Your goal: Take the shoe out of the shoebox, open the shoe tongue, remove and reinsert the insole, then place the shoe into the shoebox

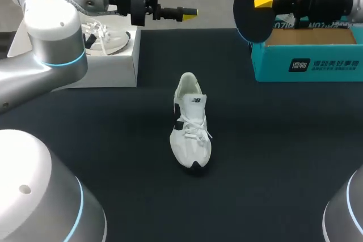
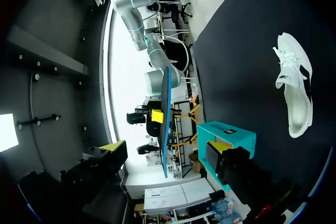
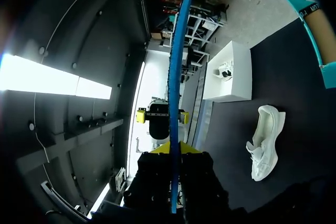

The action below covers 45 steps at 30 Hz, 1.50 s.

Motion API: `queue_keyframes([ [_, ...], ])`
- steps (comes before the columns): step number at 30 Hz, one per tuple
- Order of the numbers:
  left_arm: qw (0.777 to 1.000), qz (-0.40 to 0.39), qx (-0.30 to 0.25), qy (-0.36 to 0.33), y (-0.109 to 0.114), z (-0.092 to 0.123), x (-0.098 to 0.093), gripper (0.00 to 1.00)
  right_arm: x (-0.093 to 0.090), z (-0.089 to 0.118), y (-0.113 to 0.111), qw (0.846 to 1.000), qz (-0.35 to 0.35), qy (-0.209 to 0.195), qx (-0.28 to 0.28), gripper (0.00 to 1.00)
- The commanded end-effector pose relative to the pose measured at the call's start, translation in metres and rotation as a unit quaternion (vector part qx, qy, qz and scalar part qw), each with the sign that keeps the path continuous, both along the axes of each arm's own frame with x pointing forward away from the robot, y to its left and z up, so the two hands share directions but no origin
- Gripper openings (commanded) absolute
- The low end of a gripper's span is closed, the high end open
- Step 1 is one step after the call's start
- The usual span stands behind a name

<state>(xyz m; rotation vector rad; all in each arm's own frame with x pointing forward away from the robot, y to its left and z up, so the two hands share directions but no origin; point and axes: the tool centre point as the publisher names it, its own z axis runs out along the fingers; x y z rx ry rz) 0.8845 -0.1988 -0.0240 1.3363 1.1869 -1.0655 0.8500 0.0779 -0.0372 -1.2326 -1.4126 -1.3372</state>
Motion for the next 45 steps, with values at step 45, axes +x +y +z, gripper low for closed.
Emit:
queue_keyframes([
  [45,0.978,0.022,0.199,0.062,0.268,-0.074,-0.048,1.00,-0.030,0.001,0.028,0.998,-0.048,0.002,-0.033,0.00],
])
